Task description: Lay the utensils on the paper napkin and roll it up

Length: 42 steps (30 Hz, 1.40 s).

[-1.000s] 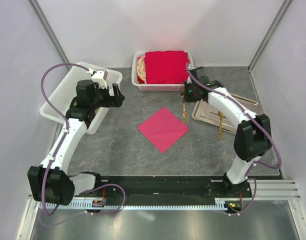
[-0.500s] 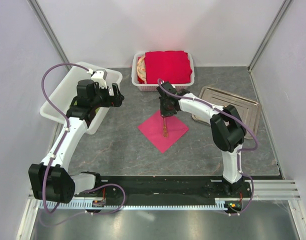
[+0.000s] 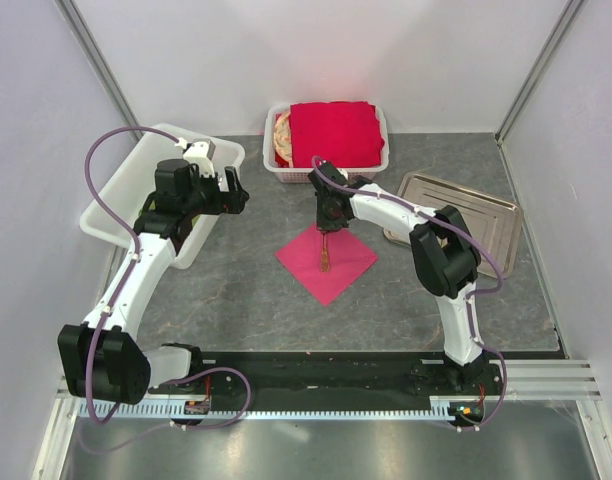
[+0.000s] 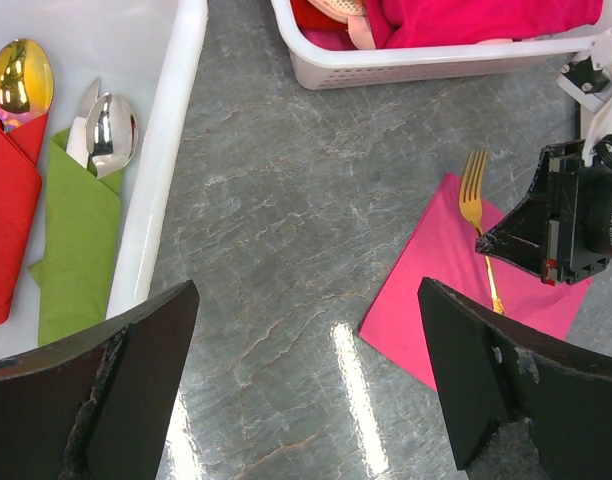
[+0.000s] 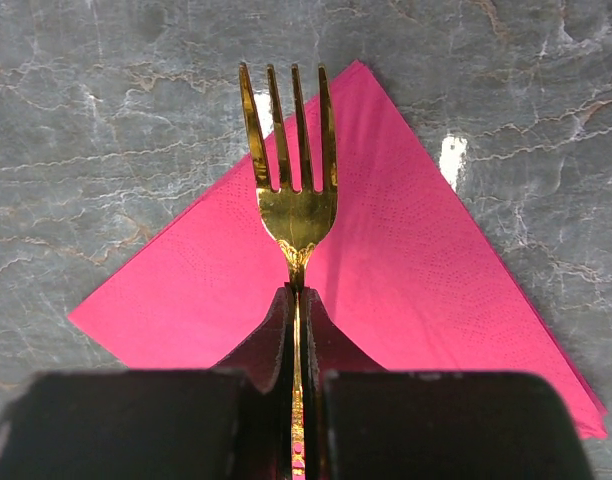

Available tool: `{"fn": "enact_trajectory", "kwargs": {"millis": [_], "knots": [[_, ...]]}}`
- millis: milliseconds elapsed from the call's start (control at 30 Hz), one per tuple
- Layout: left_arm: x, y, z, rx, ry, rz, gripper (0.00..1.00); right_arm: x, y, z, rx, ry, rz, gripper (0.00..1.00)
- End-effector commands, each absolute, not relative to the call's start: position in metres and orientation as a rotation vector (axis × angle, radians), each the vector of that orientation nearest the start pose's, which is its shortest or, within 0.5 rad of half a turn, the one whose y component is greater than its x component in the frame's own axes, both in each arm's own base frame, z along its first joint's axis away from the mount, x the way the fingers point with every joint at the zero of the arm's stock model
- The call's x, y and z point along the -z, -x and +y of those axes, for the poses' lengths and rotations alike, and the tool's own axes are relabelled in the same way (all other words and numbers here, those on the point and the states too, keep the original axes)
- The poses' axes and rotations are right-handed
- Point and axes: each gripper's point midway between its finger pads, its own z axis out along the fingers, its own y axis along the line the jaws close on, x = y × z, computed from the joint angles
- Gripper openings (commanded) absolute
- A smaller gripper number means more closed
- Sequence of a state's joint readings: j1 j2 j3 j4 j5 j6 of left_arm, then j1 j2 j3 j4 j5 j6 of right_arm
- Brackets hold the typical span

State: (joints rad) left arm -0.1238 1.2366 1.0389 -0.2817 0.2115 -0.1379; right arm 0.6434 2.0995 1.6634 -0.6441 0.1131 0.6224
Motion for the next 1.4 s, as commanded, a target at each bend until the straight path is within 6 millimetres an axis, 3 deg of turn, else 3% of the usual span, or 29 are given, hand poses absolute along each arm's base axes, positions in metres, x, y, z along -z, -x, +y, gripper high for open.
{"fn": "enact_trajectory", "kwargs": {"millis": [0,167,767,1067,1233,1367], "knots": [[-0.229,-0.380,-0.089,0.395,-0.088,2.034,0.99,-0.059,-0.402,0.297,-0.262,-0.061,2.643,0.00],[-0.226,-0.381,-0.090,0.398,-0.085,2.041,0.99,-0.047,-0.402,0.287,-0.244,-0.102,2.673,0.00],[-0.220,-0.383,-0.090,0.396,-0.084,2.056,0.99,-0.026,-0.399,0.287,-0.252,-0.120,2.728,0.00],[-0.217,-0.384,-0.089,0.397,-0.081,2.064,0.99,-0.037,-0.399,0.292,-0.297,-0.138,2.716,0.00],[-0.216,-0.385,-0.090,0.403,-0.077,2.069,0.99,-0.036,-0.398,0.294,-0.315,-0.142,2.727,0.09],[-0.218,-0.386,-0.091,0.406,-0.079,2.066,0.99,-0.031,-0.396,0.295,-0.312,-0.147,2.738,0.22]]}}
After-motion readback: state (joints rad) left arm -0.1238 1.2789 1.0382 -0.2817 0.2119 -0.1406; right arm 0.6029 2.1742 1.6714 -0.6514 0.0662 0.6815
